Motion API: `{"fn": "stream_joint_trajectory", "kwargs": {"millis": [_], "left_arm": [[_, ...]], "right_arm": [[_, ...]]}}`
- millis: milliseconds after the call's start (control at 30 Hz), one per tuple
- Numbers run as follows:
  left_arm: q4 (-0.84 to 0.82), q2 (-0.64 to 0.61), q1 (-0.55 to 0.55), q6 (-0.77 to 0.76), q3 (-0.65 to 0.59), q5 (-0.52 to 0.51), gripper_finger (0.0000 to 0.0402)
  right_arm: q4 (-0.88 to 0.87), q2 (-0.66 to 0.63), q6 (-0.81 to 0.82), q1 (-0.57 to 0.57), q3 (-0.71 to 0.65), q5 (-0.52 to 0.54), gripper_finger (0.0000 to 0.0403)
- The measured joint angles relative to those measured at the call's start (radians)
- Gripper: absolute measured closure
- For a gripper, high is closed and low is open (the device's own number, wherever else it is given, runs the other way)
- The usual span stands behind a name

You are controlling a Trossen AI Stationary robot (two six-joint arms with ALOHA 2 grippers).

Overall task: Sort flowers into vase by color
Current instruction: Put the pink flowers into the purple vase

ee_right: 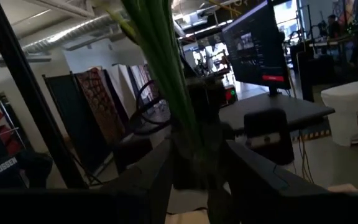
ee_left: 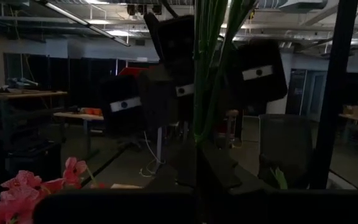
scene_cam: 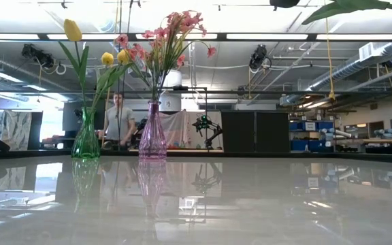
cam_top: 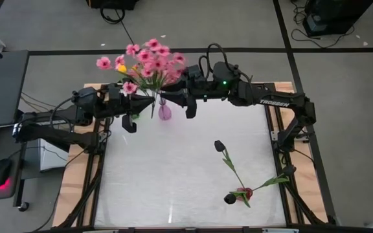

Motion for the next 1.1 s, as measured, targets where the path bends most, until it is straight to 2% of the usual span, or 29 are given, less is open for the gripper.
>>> {"fn": "stream_joint_trajectory", "kwargs": {"millis": [1100], "left_arm": [[0.071,0.071,0.000,-0.002,-0.001,0.005,0.0395]], "right_arm": [[0.000,0.000,-0.001,0.019,0.000,0.028,0.0249]]}}
